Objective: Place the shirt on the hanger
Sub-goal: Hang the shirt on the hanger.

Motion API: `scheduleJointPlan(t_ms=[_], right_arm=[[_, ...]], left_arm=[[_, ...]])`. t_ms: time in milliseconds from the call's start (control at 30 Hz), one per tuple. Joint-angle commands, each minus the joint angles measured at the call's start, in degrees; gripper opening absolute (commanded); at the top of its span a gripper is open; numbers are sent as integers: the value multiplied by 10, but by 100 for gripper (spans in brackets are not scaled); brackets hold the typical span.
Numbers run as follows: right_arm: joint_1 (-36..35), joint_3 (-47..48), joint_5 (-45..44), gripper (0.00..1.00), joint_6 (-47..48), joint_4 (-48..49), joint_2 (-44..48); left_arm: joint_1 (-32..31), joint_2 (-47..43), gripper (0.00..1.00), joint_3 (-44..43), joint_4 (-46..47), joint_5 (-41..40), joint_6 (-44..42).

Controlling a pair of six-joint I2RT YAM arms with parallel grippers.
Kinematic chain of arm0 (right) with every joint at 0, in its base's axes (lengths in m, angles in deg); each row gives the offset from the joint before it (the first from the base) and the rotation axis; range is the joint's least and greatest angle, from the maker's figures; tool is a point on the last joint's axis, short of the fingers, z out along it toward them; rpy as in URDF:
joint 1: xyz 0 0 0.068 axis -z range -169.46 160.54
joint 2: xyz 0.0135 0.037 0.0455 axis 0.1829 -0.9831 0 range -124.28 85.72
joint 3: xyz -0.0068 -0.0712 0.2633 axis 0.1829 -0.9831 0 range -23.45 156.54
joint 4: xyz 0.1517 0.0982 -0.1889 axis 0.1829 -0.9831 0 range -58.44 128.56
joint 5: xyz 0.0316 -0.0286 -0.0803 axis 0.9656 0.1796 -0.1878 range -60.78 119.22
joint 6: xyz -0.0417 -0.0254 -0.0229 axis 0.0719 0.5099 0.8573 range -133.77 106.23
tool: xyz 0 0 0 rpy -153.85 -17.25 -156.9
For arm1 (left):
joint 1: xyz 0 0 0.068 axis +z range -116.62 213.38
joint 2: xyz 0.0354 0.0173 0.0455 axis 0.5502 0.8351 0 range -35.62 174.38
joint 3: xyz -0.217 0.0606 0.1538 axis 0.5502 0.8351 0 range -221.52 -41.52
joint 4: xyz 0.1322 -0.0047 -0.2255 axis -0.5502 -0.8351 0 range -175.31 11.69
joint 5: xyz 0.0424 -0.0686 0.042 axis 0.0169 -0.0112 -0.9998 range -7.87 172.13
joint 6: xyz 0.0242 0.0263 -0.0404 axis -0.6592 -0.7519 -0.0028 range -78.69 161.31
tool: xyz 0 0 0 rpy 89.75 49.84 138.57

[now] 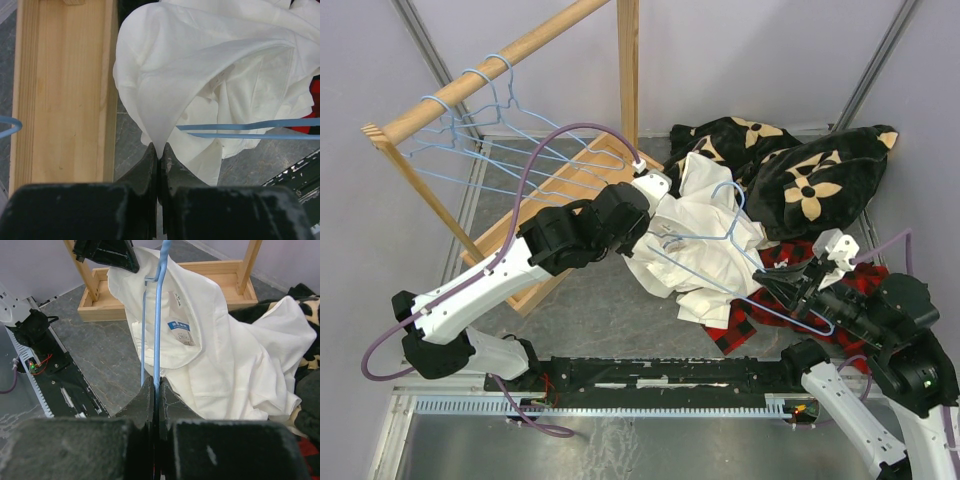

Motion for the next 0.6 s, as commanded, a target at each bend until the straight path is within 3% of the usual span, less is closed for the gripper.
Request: scheduleJointPlan(t_ms=[0,133,367,567], right_arm=[[1,-42,7,0,-47,87,13],[1,-105,-15,0,-104,184,20],[2,-200,9,0,-185,315,20],[1,-245,90,0,-192,385,1]], left_arm=[[2,-7,3,-23,25,64,-38],[2,-17,3,-11,47,121,-39],[2,-29,4,-10,71,100,-18],[2,-3,4,-33,60,82,-20]])
